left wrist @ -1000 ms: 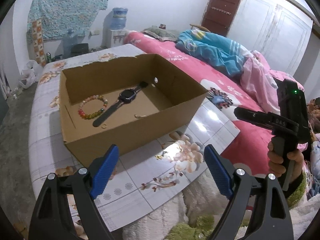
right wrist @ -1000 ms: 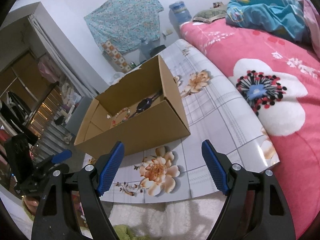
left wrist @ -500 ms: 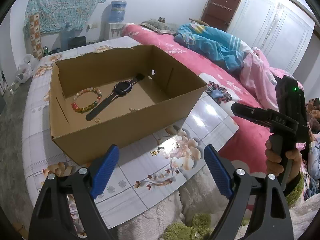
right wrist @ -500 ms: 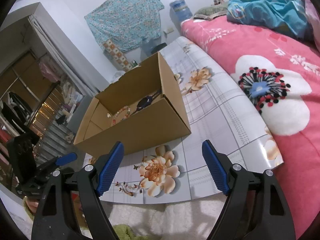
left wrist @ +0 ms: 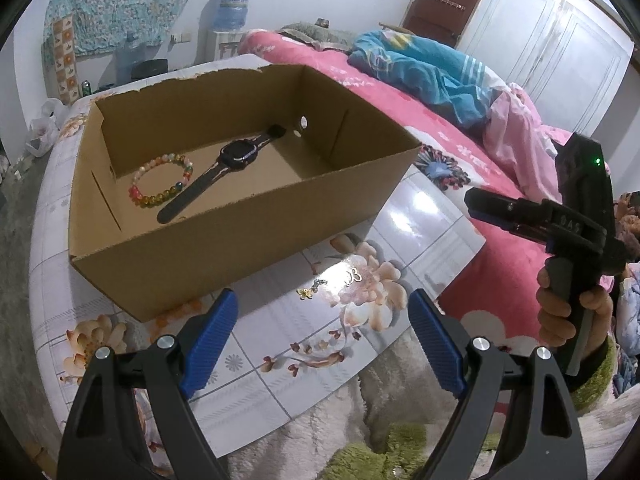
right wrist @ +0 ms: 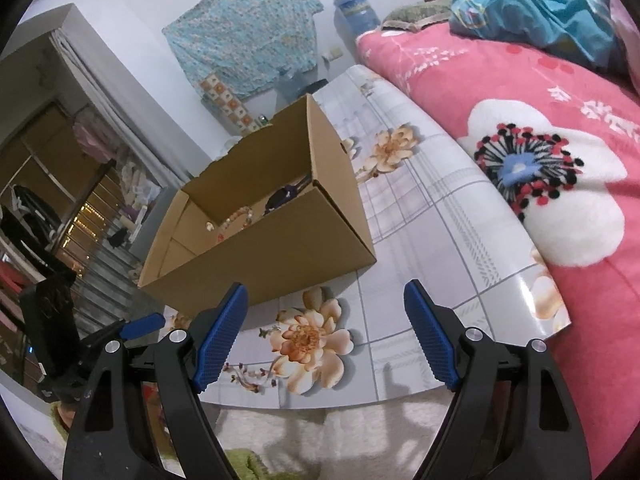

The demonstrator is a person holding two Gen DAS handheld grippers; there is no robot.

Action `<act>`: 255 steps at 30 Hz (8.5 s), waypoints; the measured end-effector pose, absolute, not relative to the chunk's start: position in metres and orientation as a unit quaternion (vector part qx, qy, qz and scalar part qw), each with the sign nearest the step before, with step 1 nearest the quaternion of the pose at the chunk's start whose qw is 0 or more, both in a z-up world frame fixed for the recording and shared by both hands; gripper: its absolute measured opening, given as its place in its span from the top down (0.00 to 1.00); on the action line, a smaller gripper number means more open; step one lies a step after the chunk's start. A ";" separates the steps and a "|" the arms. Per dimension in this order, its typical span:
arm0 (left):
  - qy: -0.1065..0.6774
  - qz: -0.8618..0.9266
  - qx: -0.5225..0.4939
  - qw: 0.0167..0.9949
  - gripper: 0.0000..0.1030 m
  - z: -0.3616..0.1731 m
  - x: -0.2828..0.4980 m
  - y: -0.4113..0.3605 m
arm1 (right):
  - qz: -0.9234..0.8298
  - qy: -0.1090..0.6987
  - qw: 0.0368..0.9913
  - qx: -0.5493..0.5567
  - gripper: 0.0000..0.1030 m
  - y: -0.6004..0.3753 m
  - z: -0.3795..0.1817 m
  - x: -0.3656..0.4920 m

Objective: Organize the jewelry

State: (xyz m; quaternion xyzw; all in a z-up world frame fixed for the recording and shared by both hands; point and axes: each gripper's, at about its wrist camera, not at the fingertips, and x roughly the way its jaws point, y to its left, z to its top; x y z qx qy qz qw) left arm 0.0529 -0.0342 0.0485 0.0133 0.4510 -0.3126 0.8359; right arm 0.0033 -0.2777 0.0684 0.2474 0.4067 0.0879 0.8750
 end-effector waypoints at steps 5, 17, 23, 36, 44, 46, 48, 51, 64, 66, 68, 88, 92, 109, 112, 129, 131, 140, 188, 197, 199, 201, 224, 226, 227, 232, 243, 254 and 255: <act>0.444 -0.309 0.040 0.840 0.18 0.039 0.052 -0.041 | 0.086 0.413 0.871 0.251 0.26 -0.278 0.064 0.006; 0.417 -0.300 0.111 0.850 0.22 0.007 0.048 -0.062 | 0.084 0.431 0.863 0.251 0.26 -0.281 0.041 0.010; 0.417 -0.308 0.130 0.845 0.35 -0.009 0.049 -0.075 | 0.103 0.441 0.856 0.247 0.28 -0.271 0.031 0.009; 0.436 -0.320 0.150 0.827 0.74 -0.030 0.078 -0.092 | 0.138 0.462 0.848 0.222 0.37 -0.244 0.019 0.015; 0.425 -0.324 0.180 0.825 0.87 -0.035 0.078 -0.098 | 0.141 0.466 0.847 0.213 0.38 -0.241 0.017 0.024; 0.423 -0.328 0.186 0.824 0.88 -0.034 0.077 -0.098 | 0.141 0.466 0.847 0.213 0.38 -0.241 0.017 0.025; 0.423 -0.331 0.178 0.824 0.88 -0.034 0.077 -0.096 | 0.141 0.466 0.847 0.213 0.38 -0.241 0.017 0.025; 0.420 -0.335 0.162 0.828 0.88 -0.028 0.076 -0.089 | 0.140 0.466 0.848 0.212 0.38 -0.241 0.018 0.025; 0.411 -0.322 0.113 0.845 0.88 -0.004 0.071 -0.055 | 0.181 0.441 0.867 0.144 0.43 -0.211 0.035 0.016; 0.413 -0.318 0.110 0.846 0.88 -0.006 0.070 -0.054 | 0.183 0.442 0.870 0.118 0.46 -0.197 0.034 0.017; 0.416 -0.314 0.105 0.847 0.88 -0.007 0.071 -0.051 | 0.186 0.445 0.869 0.109 0.50 -0.186 0.031 0.021; 0.412 -0.308 0.080 0.854 0.88 -0.005 0.075 -0.031 | 0.154 0.453 0.877 -0.038 0.85 -0.122 0.005 0.046; 0.413 -0.308 0.079 0.853 0.88 -0.005 0.075 -0.031 | 0.150 0.449 0.879 -0.058 0.91 -0.118 0.004 0.046; 0.402 -0.304 0.077 0.860 0.88 0.003 0.068 -0.028 | 0.164 0.442 0.882 -0.008 1.00 -0.146 0.017 0.042; 0.396 -0.304 0.078 0.863 0.88 0.006 0.064 -0.028 | 0.167 0.436 0.884 0.008 1.00 -0.156 0.023 0.038; 0.309 -0.350 0.036 0.884 0.88 0.086 0.055 -0.010 | 0.212 0.349 0.909 0.087 1.00 -0.211 0.097 0.033; 0.303 -0.350 0.031 0.886 0.88 0.095 0.064 -0.012 | 0.218 0.343 0.909 0.093 1.00 -0.207 0.108 0.042; 0.377 -0.327 0.001 0.867 0.88 0.089 0.143 -0.030 | 0.247 0.378 0.880 0.145 1.00 -0.218 0.114 0.119; 0.380 -0.225 -0.002 0.897 0.18 0.081 0.071 0.047 | 0.083 0.351 0.927 0.103 0.18 -0.284 0.127 0.016; 0.477 -0.160 0.058 0.862 0.14 0.005 0.058 0.033 | 0.063 0.475 0.877 0.048 0.13 -0.238 0.046 0.018; 0.495 -0.150 0.064 0.854 0.14 -0.009 0.057 0.027 | 0.066 0.494 0.866 0.038 0.13 -0.227 0.031 0.018; 0.513 -0.143 0.061 0.844 0.14 -0.022 0.058 0.024 | 0.067 0.507 0.859 0.032 0.13 -0.220 0.020 0.019; 0.539 -0.097 0.076 0.833 0.06 -0.042 0.068 -0.002 | 0.039 0.535 0.843 -0.028 0.08 -0.188 -0.007 0.029; 0.539 -0.096 0.075 0.833 0.06 -0.042 0.069 -0.002 | 0.039 0.535 0.843 -0.028 0.08 -0.184 -0.006 0.030; 0.539 -0.095 0.075 0.833 0.06 -0.041 0.069 -0.002 | 0.039 0.535 0.843 -0.028 0.08 -0.184 -0.006 0.030; 0.538 -0.095 0.075 0.834 0.06 -0.042 0.067 -0.001 | 0.041 0.535 0.843 -0.029 0.08 -0.186 -0.005 0.033; 0.539 -0.093 0.070 0.834 0.06 -0.042 0.067 -0.002 | 0.044 0.535 0.843 -0.026 0.08 -0.193 -0.005 0.033; 0.539 -0.093 0.069 0.834 0.06 -0.042 0.068 -0.001 | 0.044 0.536 0.843 -0.026 0.08 -0.193 -0.006 0.033; 0.539 -0.093 0.069 0.835 0.05 -0.042 0.068 -0.001 | 0.044 0.536 0.843 -0.026 0.08 -0.193 -0.006 0.033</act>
